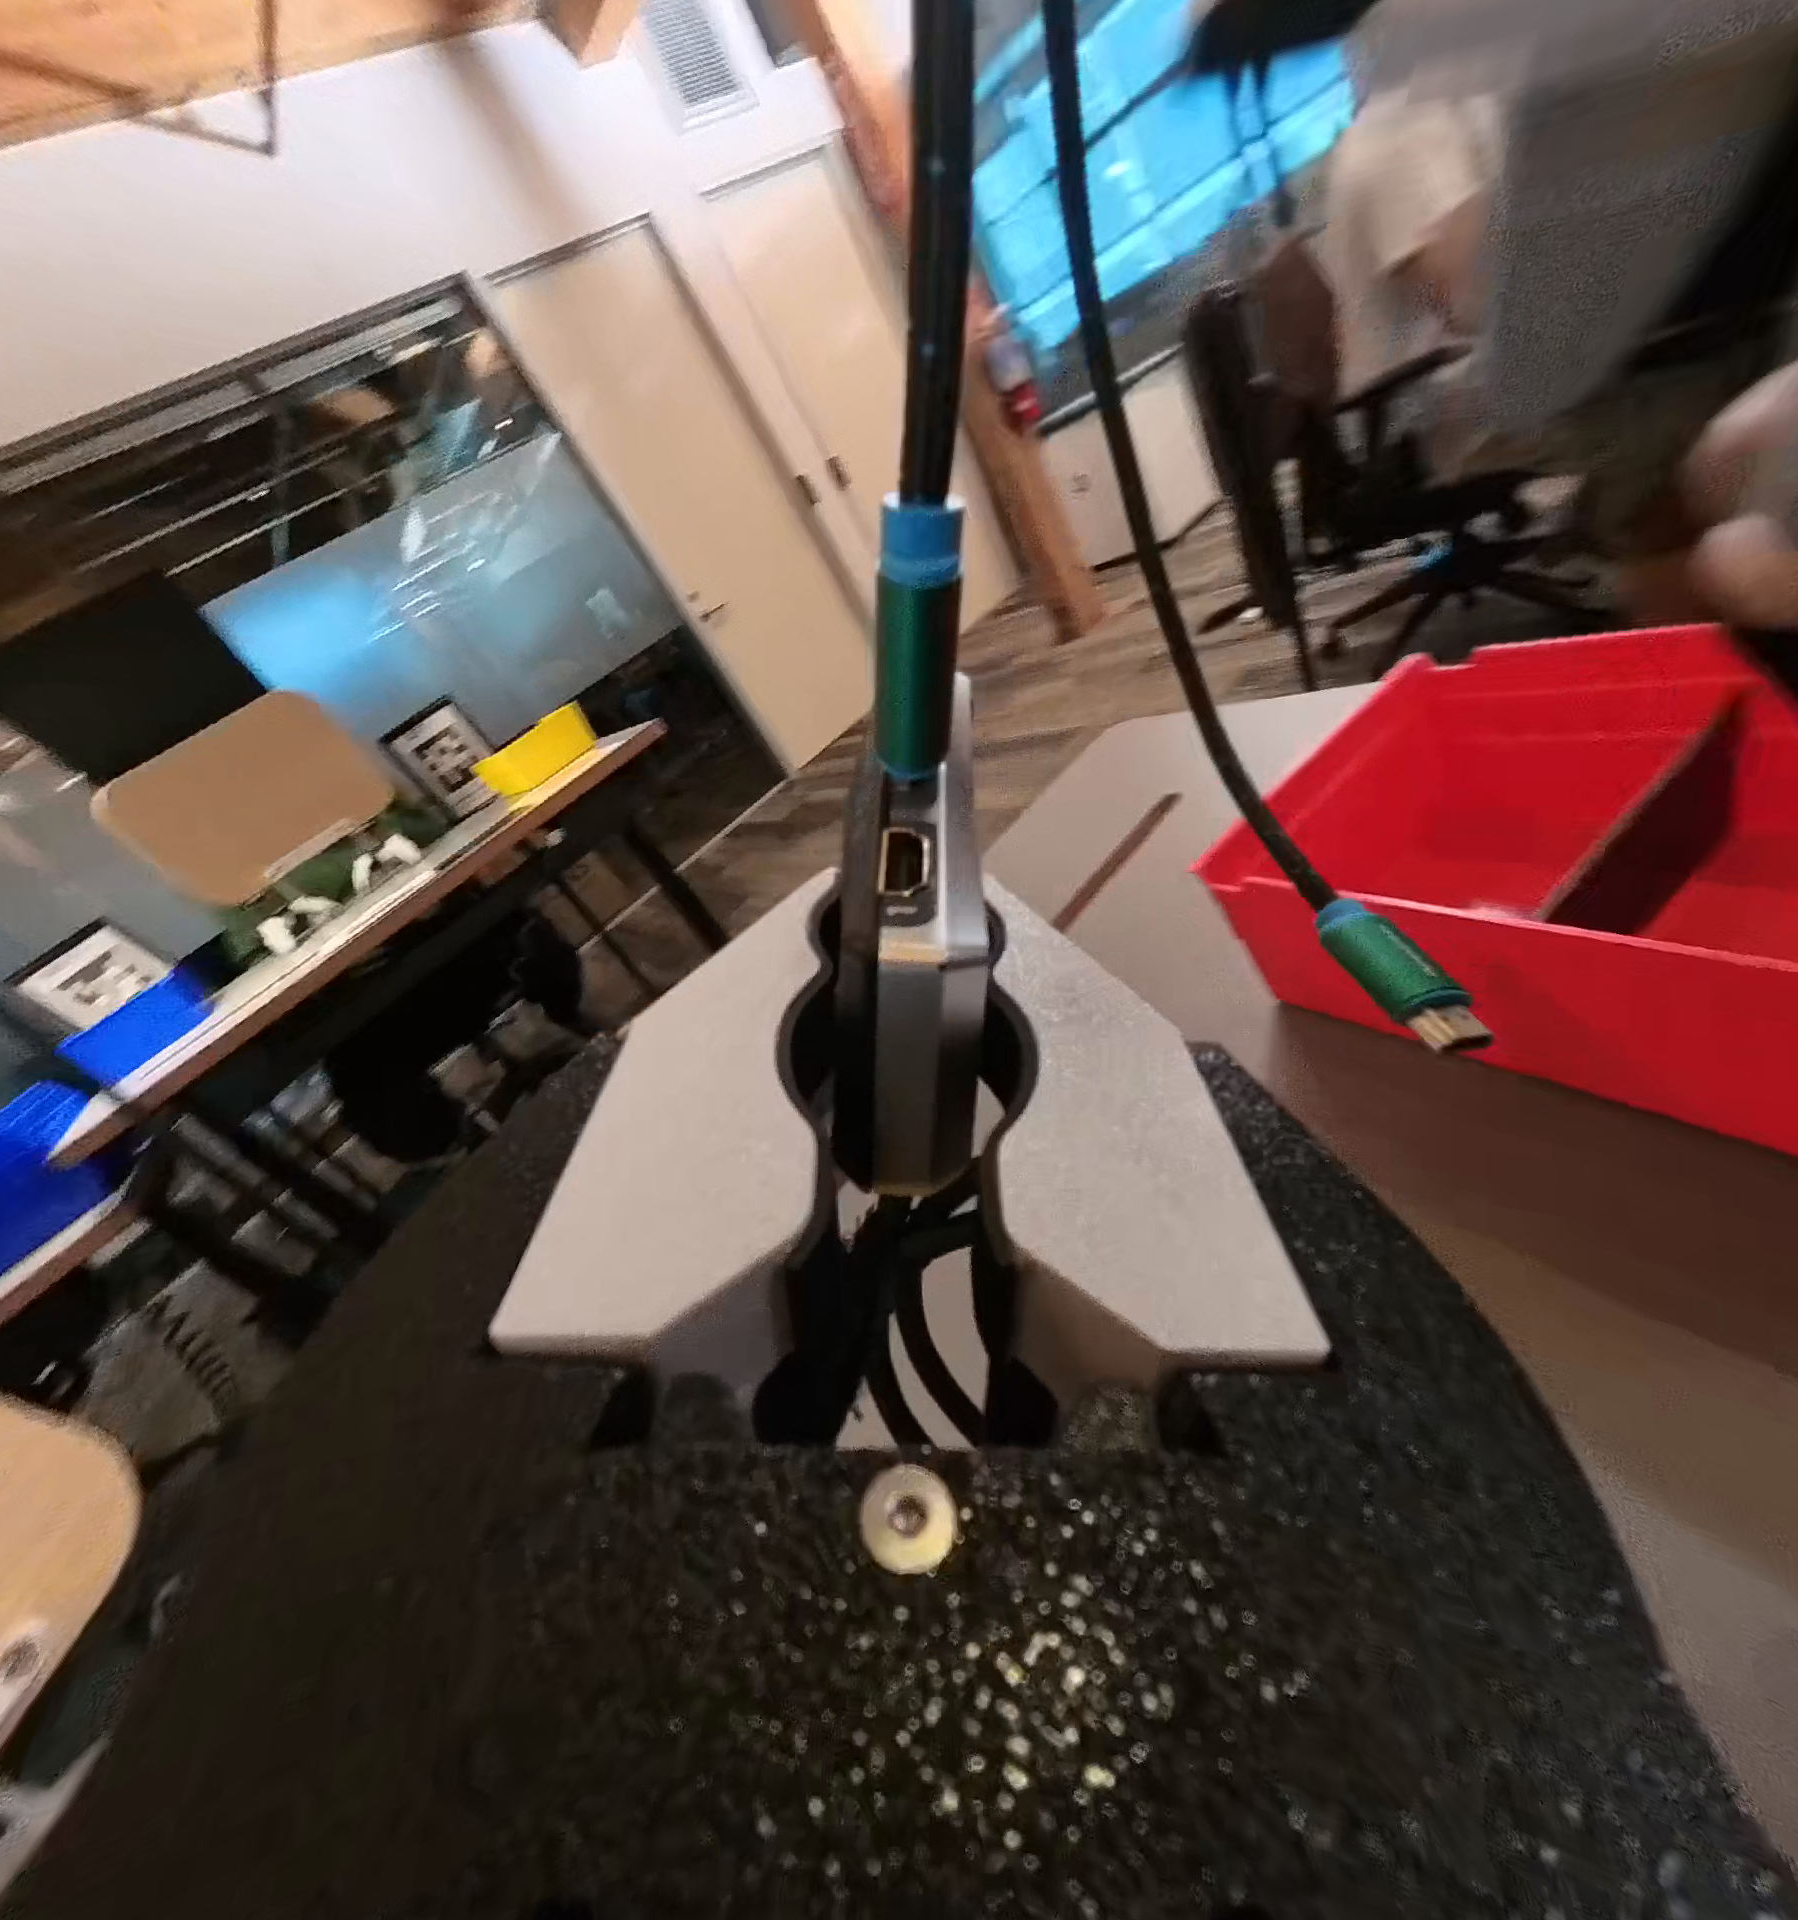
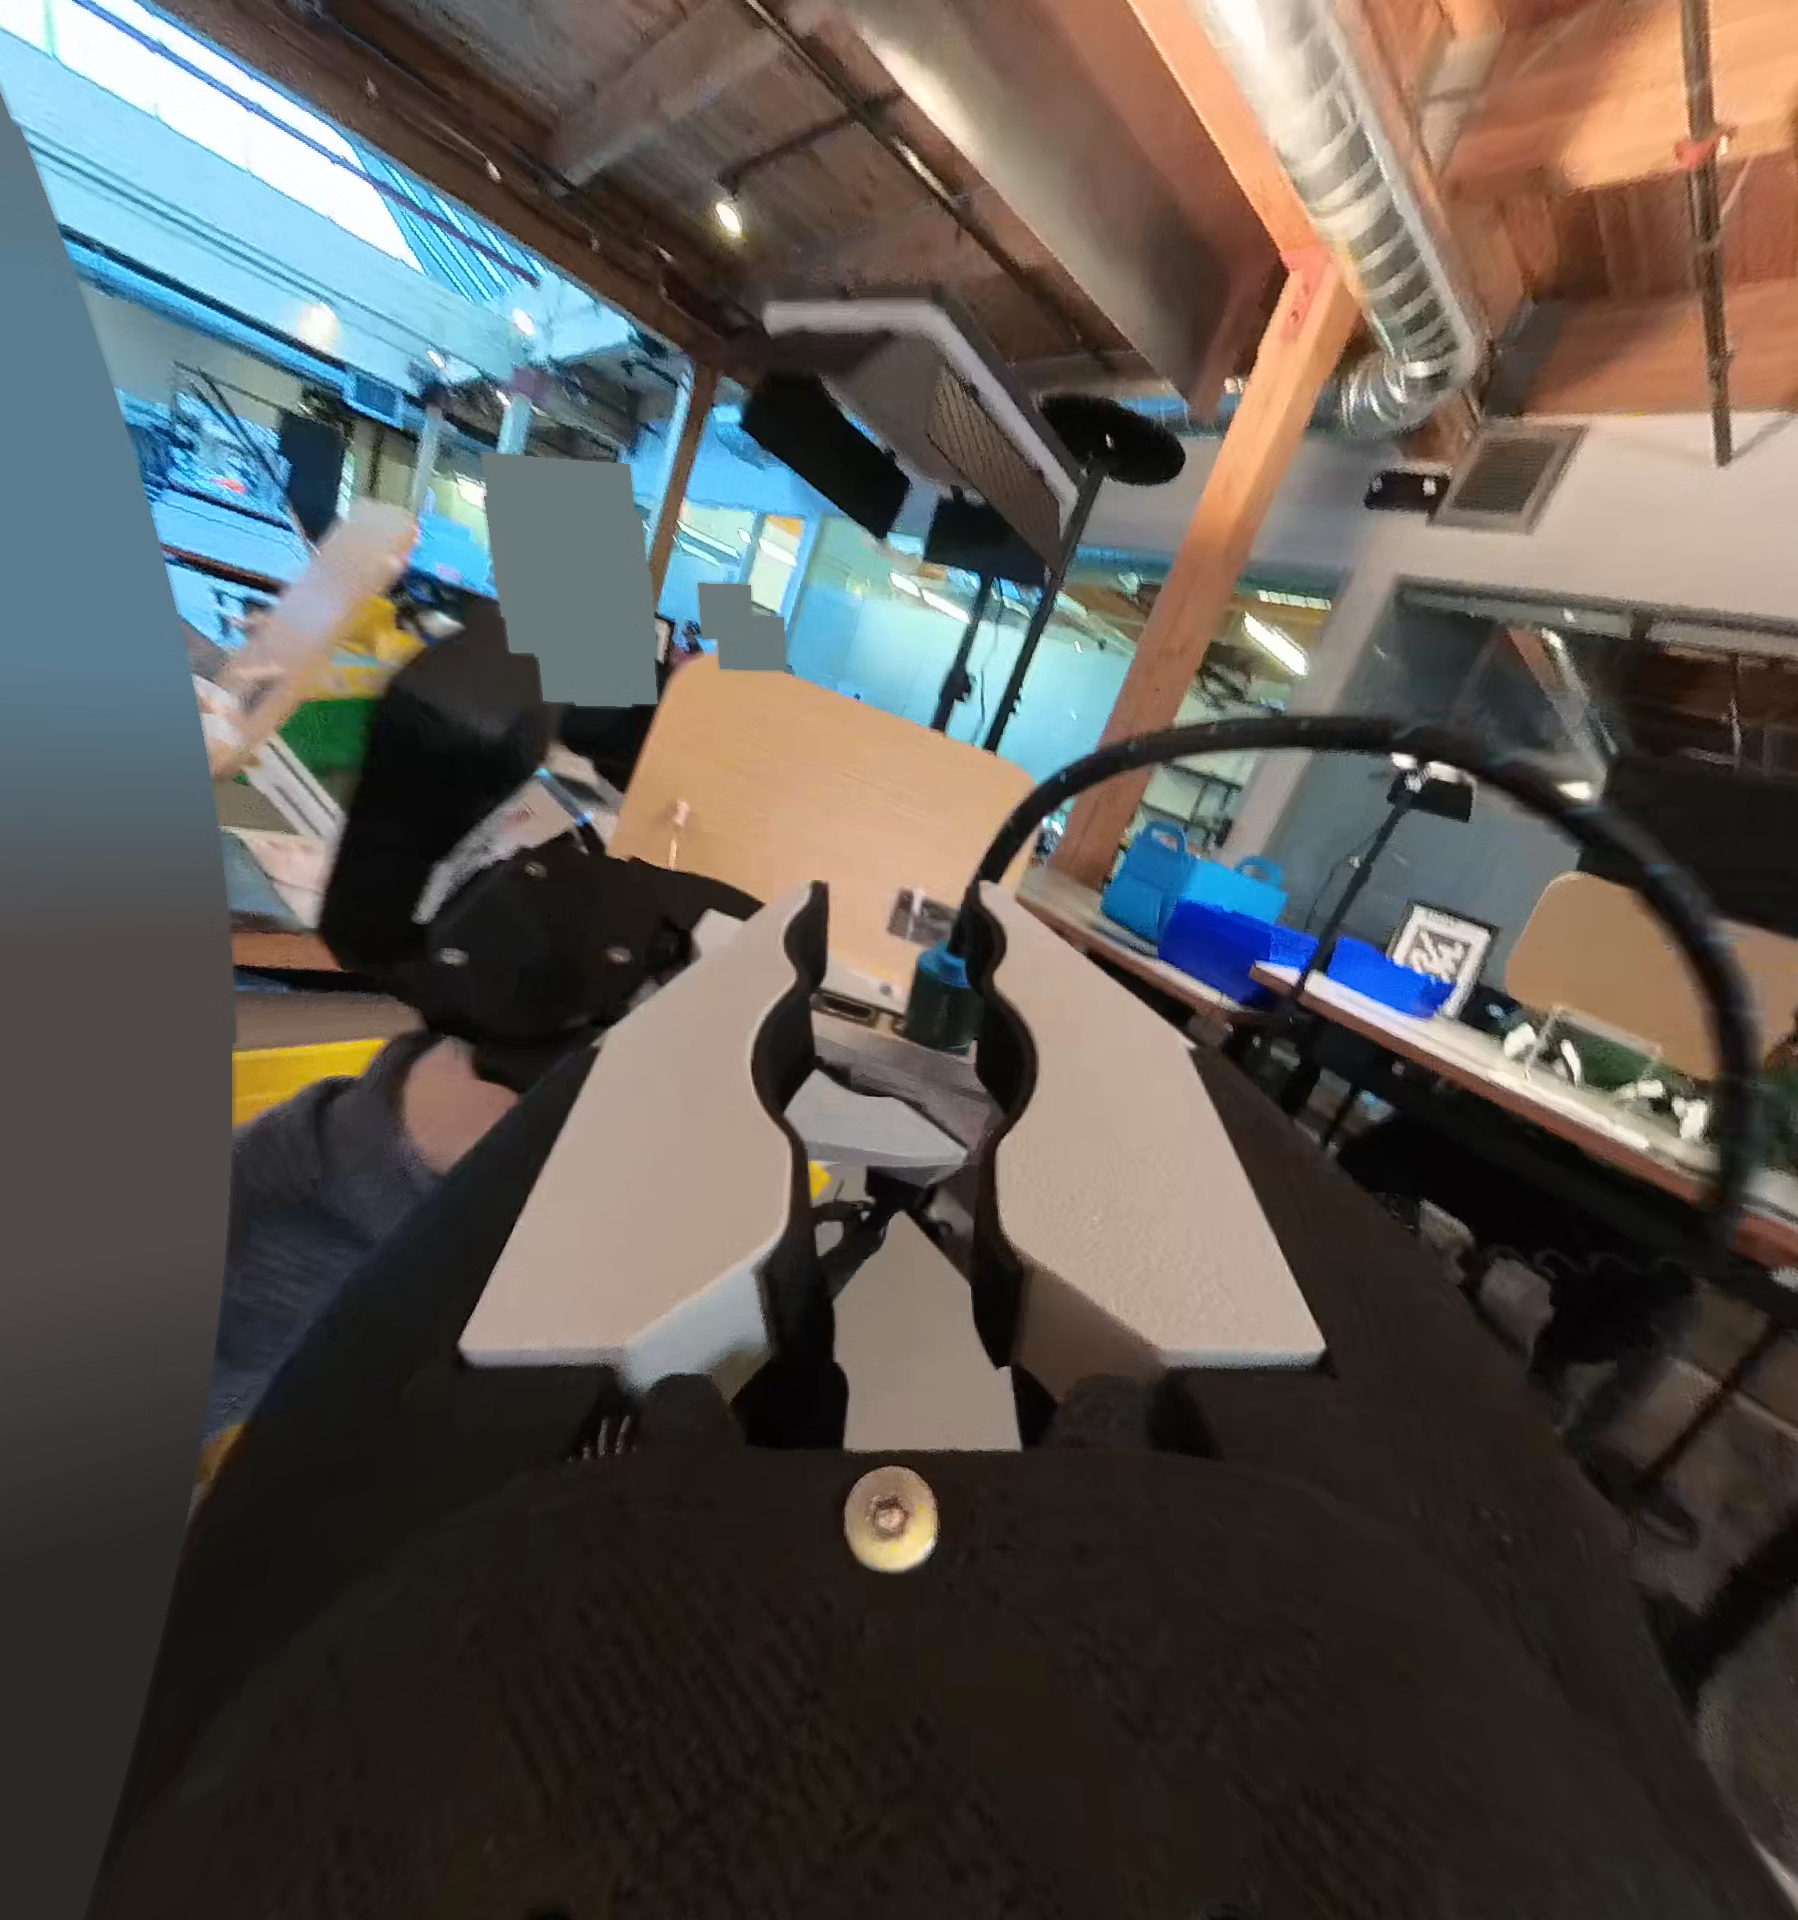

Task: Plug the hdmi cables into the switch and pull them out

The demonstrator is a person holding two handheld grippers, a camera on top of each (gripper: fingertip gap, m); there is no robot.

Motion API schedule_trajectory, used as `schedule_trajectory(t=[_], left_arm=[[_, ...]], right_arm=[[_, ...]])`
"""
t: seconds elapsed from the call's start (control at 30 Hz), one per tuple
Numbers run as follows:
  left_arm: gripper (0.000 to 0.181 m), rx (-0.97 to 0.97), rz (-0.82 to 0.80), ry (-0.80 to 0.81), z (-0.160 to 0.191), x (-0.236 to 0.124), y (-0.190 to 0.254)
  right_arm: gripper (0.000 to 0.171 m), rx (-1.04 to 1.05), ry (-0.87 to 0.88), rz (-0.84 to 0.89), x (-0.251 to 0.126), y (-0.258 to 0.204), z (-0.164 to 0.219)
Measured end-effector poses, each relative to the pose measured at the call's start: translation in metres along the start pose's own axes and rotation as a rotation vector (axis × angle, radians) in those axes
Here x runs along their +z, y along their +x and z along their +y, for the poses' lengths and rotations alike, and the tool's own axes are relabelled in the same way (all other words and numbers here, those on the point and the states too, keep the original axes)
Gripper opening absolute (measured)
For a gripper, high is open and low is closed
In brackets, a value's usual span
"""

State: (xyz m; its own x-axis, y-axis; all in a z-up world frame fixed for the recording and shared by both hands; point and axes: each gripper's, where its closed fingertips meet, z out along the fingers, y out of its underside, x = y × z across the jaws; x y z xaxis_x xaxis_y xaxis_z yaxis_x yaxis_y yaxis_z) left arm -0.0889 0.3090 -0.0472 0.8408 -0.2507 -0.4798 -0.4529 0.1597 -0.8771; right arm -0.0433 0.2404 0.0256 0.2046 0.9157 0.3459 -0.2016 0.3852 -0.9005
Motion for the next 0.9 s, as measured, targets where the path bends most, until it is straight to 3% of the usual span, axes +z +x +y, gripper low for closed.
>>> schedule_trajectory(t=[0.17, 0.27, 0.47, 0.7, 0.9], left_arm=[[0.019, -0.102, -0.146, 0.006, 0.015, -0.017, -0.049], [0.018, -0.16, -0.203, 0.055, 0.016, -0.032, -0.07], [0.019, -0.187, -0.243, 0.096, 0.014, -0.047, -0.086], [0.018, -0.165, -0.288, 0.107, 0.01, -0.05, -0.091], [0.018, -0.143, -0.282, 0.113, 0.008, -0.049, -0.088]], right_arm=[[0.023, 0.018, 0.119, 0.031, -0.035, 0.013, -0.03], [0.019, 0.085, 0.111, 0.139, -0.047, 0.041, -0.024], [0.025, 0.312, -0.149, 0.167, -0.021, 0.064, 0.047], [0.032, 0.378, -0.448, 0.153, 0.021, 0.055, 0.134], [0.027, 0.334, -0.652, 0.101, 0.029, 0.046, 0.192]])
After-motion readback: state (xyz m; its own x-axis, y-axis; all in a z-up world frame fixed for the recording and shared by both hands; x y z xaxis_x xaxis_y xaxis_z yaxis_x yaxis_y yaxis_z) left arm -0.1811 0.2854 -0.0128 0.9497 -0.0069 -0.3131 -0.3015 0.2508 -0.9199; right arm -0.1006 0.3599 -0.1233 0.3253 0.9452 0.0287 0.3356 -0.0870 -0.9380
